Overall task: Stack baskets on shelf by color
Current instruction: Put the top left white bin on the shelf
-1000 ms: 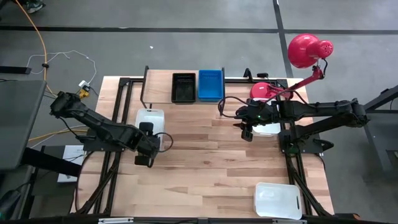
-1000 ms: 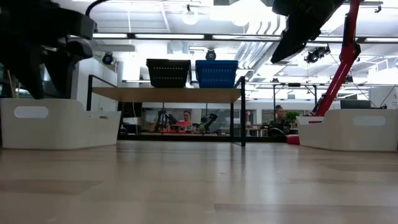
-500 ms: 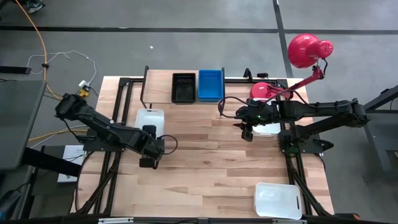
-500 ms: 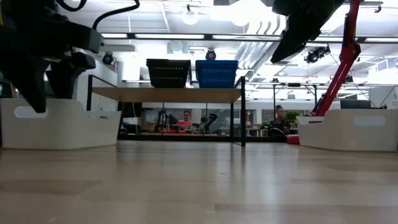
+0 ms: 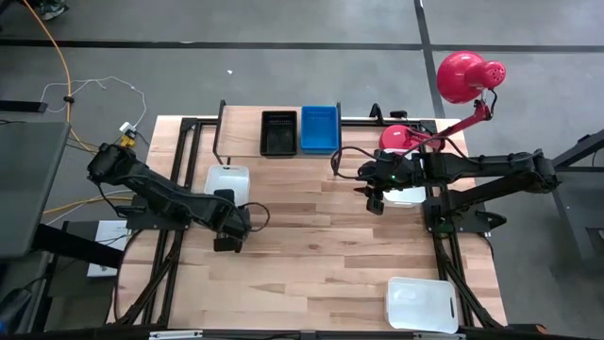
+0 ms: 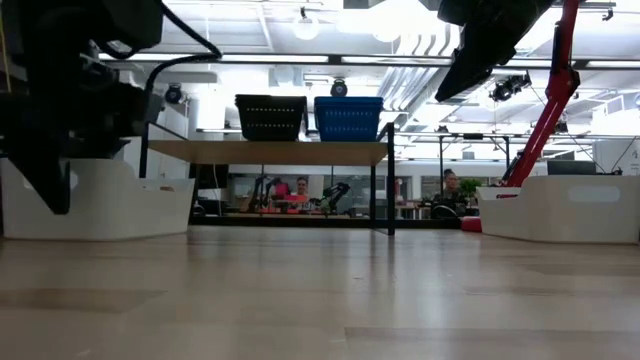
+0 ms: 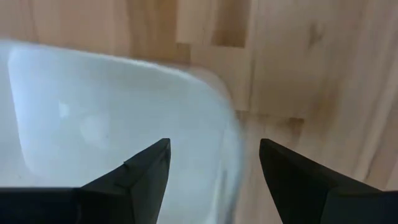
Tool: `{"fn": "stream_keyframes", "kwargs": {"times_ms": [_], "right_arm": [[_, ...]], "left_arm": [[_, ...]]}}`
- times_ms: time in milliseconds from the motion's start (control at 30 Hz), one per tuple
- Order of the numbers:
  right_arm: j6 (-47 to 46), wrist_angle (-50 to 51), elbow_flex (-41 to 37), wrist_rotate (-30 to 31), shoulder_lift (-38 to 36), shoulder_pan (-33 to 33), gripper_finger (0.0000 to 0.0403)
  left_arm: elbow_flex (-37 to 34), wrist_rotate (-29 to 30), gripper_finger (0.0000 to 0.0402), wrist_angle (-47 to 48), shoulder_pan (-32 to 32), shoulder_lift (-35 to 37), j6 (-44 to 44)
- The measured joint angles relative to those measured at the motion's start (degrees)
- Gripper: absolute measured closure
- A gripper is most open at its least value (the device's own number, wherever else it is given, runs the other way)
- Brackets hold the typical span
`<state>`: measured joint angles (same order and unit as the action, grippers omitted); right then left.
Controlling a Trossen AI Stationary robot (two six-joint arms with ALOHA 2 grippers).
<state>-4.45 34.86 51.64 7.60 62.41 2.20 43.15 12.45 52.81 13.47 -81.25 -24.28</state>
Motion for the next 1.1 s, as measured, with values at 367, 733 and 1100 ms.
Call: {"fn": "stream_keyframes", "kwargs": {"times_ms": [367,733,1100], "right_arm": [[0.00,0.00,0.00,0.00,0.00,0.00,0.0263],[0.00,-0.01,0.00,0.00,0.00,0.01,0.0263],[0.00,-0.03,0.00,0.00,0.01,0.02,0.0263]], "left_arm": [[-0.28,0.34,0.0176,-3.14,-0.02,0.00,3.35],[-0.26,-5.66,0.0382,-2.27,0.00,0.37,-0.08],[15.32,-13.49,0.0399,6.72,4.06,0.69,-3.30]]}}
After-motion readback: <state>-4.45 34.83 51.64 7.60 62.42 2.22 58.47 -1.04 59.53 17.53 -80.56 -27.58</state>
